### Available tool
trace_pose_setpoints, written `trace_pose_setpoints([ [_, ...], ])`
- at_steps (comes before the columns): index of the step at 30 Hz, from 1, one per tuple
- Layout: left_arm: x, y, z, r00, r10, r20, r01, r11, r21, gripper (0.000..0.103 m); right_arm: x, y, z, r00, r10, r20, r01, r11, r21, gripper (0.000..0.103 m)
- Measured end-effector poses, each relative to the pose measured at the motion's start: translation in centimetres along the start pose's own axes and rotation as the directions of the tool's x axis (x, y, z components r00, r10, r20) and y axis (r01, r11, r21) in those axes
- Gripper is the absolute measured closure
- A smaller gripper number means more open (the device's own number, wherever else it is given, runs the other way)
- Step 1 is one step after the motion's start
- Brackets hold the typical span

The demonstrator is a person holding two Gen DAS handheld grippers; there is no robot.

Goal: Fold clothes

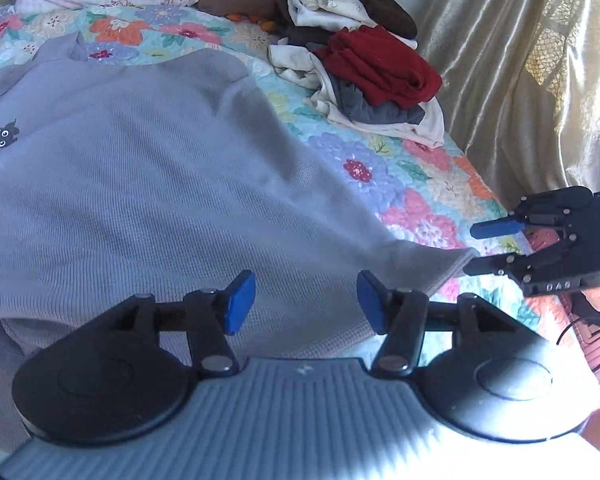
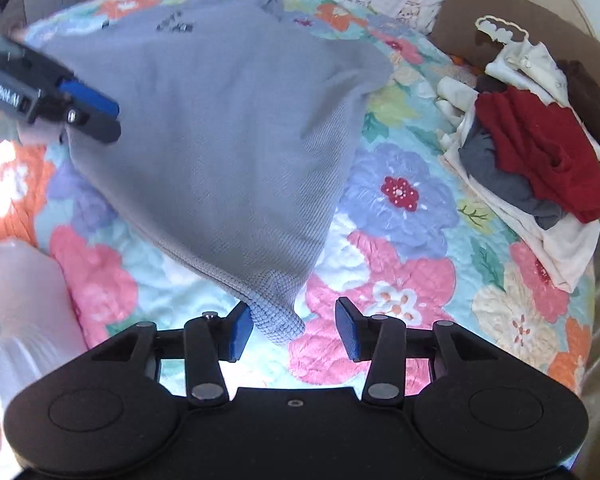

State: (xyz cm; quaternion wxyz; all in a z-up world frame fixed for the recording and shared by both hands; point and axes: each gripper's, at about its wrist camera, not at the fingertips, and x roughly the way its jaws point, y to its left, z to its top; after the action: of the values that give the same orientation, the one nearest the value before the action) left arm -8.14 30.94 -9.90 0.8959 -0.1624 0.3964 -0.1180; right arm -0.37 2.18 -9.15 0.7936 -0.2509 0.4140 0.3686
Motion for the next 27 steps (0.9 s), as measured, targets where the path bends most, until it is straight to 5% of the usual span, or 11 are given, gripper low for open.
trace_pose_setpoints([
  [4, 1.4, 2.0, 4.0, 0.997, 0.063, -0.040, -0.064, 0.998, -0.029, 0.047, -0.5, -5.2, 5.4, 0.986, 0.148, 0.081, -0.160, 0.970, 0.182, 0.052],
  [8, 3.8, 4.6, 7.8, 0.995, 0.088, -0.052, -0.091, 0.994, -0.067, 0.047, 3.1, -9.7, 11.8, 0.956, 0.284, 0.076, -0.294, 0.901, 0.318, 0.052],
  [11, 5.6, 6.4, 10.0, 0.991, 0.116, -0.071, -0.122, 0.988, -0.089, 0.047, 8.1, -12.5, 15.8, 0.946, 0.306, 0.105, -0.320, 0.840, 0.438, 0.052],
  [14, 6.9, 8.1, 11.7, 0.985, 0.149, -0.086, -0.157, 0.984, -0.090, 0.047, 14.5, -14.7, 17.5, 0.938, 0.329, 0.112, -0.322, 0.702, 0.635, 0.051],
  [19, 8.7, 11.0, 14.4, 0.984, 0.164, -0.064, -0.172, 0.975, -0.138, 0.047, 20.5, -17.2, 18.9, 0.898, 0.395, 0.193, -0.395, 0.529, 0.751, 0.051],
  [23, 10.4, 12.3, 16.1, 0.986, 0.160, -0.048, -0.166, 0.971, -0.174, 0.047, 24.4, -18.0, 21.0, 0.929, 0.328, 0.174, -0.344, 0.584, 0.736, 0.051],
  [26, 11.4, 13.8, 17.0, 0.986, 0.168, -0.023, -0.169, 0.960, -0.224, 0.047, 27.3, -17.0, 23.7, 0.951, 0.298, 0.086, -0.286, 0.737, 0.613, 0.052],
  [27, 11.6, 14.1, 17.3, 0.981, 0.192, -0.017, -0.191, 0.955, -0.227, 0.047, 27.6, -16.2, 24.4, 0.958, 0.276, 0.080, -0.273, 0.787, 0.554, 0.065],
])
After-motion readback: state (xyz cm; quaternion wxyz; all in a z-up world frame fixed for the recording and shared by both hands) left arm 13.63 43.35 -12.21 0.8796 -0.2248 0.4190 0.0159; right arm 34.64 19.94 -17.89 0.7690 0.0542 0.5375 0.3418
